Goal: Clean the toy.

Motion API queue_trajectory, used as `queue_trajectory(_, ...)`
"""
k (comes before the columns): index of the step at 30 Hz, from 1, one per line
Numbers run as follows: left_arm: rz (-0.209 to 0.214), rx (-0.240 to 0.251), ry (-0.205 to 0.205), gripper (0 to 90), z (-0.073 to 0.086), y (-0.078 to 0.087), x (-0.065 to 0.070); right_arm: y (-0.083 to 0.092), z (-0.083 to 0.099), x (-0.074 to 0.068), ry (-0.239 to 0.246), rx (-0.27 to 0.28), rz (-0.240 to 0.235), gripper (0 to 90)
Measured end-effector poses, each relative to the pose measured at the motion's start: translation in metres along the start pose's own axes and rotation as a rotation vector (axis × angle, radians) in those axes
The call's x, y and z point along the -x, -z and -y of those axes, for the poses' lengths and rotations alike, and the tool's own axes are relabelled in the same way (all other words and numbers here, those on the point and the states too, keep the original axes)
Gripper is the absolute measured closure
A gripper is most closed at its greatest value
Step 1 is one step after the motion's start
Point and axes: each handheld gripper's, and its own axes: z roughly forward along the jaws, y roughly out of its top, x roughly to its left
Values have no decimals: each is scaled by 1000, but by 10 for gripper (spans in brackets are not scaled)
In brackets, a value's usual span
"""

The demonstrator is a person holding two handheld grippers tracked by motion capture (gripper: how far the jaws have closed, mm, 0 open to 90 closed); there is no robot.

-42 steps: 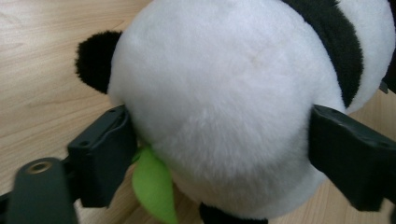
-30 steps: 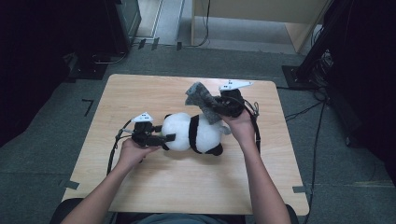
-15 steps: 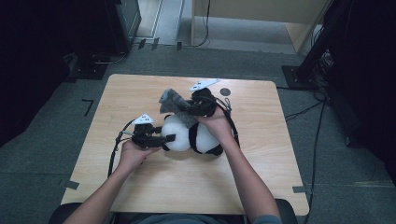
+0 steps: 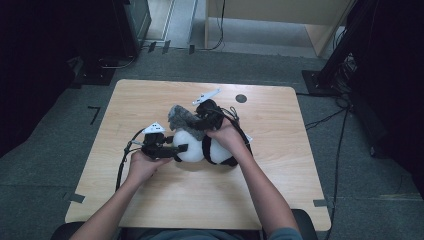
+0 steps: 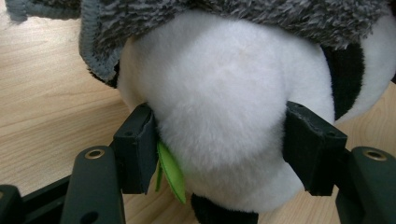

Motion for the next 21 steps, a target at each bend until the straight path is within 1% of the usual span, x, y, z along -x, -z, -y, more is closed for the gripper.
queue_trajectory(1, -1, 0, -1, 338, 0, 0, 0, 0, 0, 0, 5, -4, 9, 703)
queue_trajectory(3, -5, 0, -7, 338, 0, 0, 0, 0, 0, 1, -1, -6, 8, 719)
queue_trajectory(6, -7, 0, -7, 340, 0, 0, 0, 3, 1, 5, -27, -18, 11, 725)
queue_trajectory(8, -8, -1, -6, 341, -1, 0, 0, 5, 3, 10, -44, -25, 25, 728)
queue_trajectory(11, -7, -2, 1, 340, -1, 0, 0, 10, 9, 22, -71, -35, 47, 733)
queue_trajectory(13, -7, -1, -1, 340, -1, 0, 1, 13, 14, 31, -85, -35, 62, 739)
queue_trajectory(16, -7, 6, 4, 339, -2, -1, 1, 16, 23, 46, -142, -37, 61, 738)
queue_trajectory(21, -4, 7, 9, 338, -2, -1, 1, 22, 34, 65, -208, -24, 62, 736)
